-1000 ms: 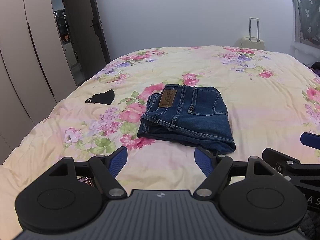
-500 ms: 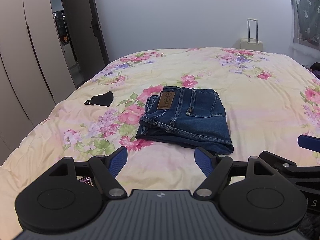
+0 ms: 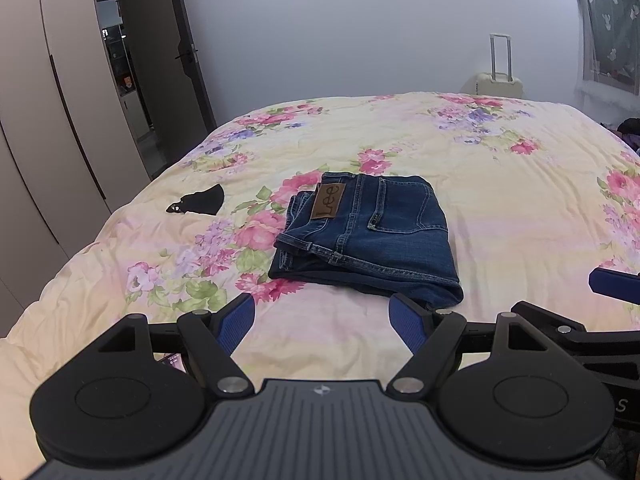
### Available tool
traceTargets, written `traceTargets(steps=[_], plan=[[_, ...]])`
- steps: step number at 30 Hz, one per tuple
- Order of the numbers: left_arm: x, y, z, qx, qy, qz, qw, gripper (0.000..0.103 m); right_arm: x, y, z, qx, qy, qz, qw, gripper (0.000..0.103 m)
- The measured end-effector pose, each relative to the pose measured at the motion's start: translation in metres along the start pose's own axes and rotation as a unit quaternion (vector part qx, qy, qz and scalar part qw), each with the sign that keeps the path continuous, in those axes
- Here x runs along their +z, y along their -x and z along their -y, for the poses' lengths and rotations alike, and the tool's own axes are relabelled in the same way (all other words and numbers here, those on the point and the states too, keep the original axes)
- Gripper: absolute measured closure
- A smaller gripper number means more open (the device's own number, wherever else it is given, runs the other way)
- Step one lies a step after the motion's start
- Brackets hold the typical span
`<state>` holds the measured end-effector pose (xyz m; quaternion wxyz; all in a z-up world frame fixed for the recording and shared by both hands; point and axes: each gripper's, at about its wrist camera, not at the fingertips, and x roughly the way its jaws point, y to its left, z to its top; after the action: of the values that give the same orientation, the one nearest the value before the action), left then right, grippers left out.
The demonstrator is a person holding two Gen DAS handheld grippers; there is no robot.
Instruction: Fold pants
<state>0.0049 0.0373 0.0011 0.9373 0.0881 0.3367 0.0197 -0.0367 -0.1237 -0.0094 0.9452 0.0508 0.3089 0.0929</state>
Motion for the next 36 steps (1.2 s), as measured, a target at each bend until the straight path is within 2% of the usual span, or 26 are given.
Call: traceTargets(steps=[36], plan=[[-0.0008,0.0073,0.0018,-0.008,0.0,0.006,1.0,0.014,-0.0012,0.0044,0.0013,0.003,-0.003,0.003,1.0,0.021]])
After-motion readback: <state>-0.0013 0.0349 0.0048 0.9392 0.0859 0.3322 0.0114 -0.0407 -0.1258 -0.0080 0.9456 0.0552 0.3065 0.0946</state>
